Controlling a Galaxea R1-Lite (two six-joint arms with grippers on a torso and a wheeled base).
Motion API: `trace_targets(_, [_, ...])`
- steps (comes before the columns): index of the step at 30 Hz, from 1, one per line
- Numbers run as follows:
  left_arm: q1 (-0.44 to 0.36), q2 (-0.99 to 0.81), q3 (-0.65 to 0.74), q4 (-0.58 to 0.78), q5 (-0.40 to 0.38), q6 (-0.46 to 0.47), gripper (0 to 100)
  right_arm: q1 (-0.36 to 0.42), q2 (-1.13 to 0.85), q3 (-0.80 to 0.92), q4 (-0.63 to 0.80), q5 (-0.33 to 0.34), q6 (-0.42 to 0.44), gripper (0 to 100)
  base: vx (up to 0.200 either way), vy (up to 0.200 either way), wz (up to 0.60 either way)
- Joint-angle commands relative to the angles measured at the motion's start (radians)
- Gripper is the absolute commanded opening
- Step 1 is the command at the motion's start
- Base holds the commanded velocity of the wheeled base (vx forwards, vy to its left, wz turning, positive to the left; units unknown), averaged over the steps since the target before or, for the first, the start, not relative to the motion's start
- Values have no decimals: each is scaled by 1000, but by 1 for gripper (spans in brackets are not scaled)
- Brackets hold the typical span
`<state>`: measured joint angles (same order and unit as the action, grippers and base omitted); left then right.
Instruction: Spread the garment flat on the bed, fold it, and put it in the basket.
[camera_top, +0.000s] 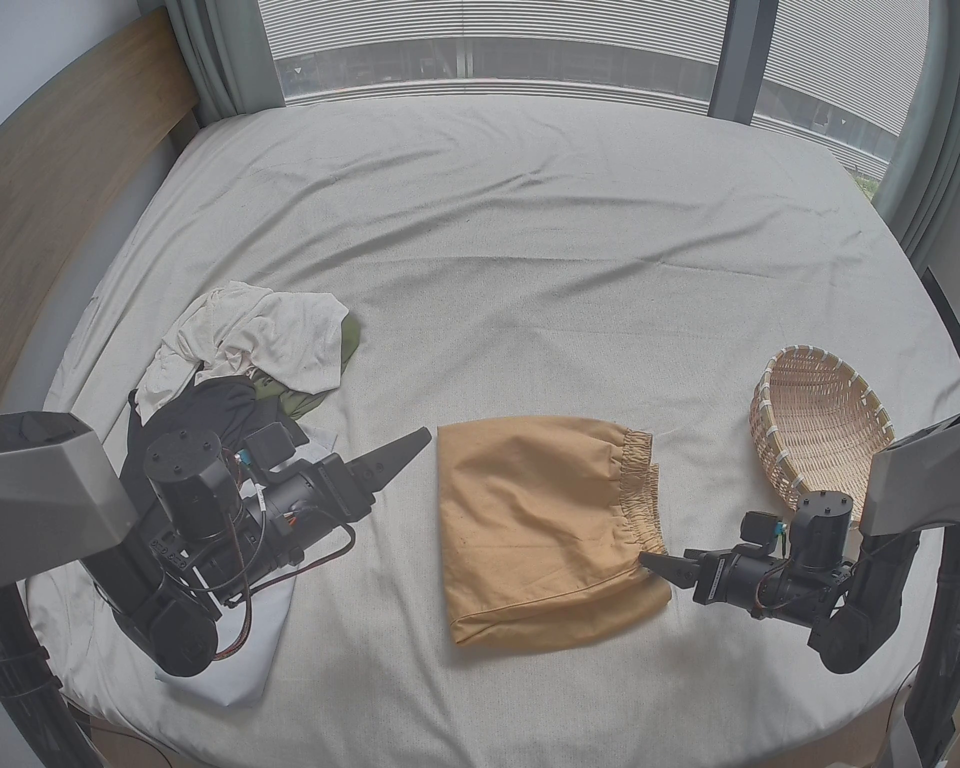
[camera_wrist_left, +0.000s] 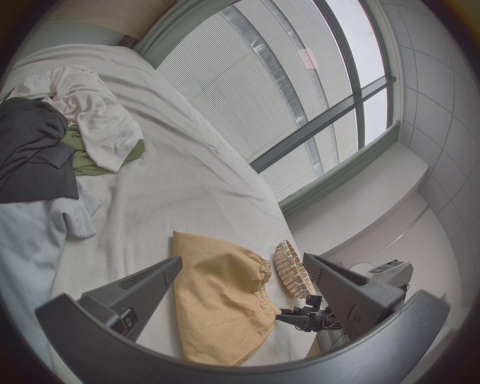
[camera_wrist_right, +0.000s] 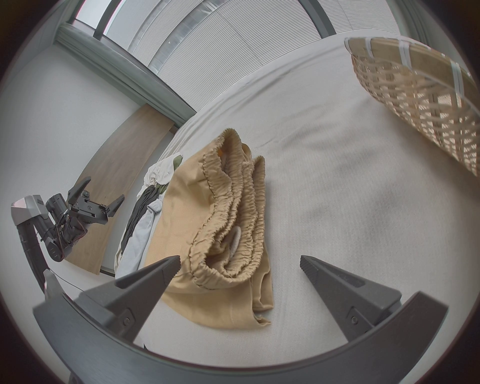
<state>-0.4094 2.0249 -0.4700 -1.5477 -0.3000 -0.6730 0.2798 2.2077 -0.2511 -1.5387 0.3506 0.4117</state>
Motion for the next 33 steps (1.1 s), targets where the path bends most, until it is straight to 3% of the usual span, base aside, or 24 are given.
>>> trace_targets(1, [1, 0, 1, 0, -1, 0, 100, 13, 27, -1, 0, 1, 10, 100, 0, 0, 0])
trace_targets(4, [6, 0, 1, 0, -1, 3, 100, 24, 29, 1, 0, 1, 21, 100, 0, 0, 0])
trace_targets(10, [18, 28, 40, 0, -1, 131, 100, 42, 49, -2, 0, 2, 25, 100, 0, 0, 0])
trace_targets(15, [29, 61, 62, 0, 1, 247, 100, 44, 67, -5, 0, 4, 29, 100, 0, 0, 0])
trace_targets(16, [47, 69, 79, 0, -1, 314, 100, 45, 72, -5, 0, 5, 35, 100, 0, 0, 0])
trace_targets(18, [52, 74, 82, 0, -2, 340, 100, 50, 72, -7, -1, 5, 41, 100, 0, 0, 0])
trace_targets(19, [66, 83, 87, -2, -4, 411, 100, 58, 70, -10, -1, 7, 64, 100, 0, 0, 0])
trace_targets(21, [76, 84, 88, -2, -5, 451, 100, 65, 70, -10, -1, 8, 76, 100, 0, 0, 0])
trace_targets(33, [78, 87, 88, -3, -5, 464, 100, 107, 73, -71, 0, 8, 102, 100, 0, 0, 0])
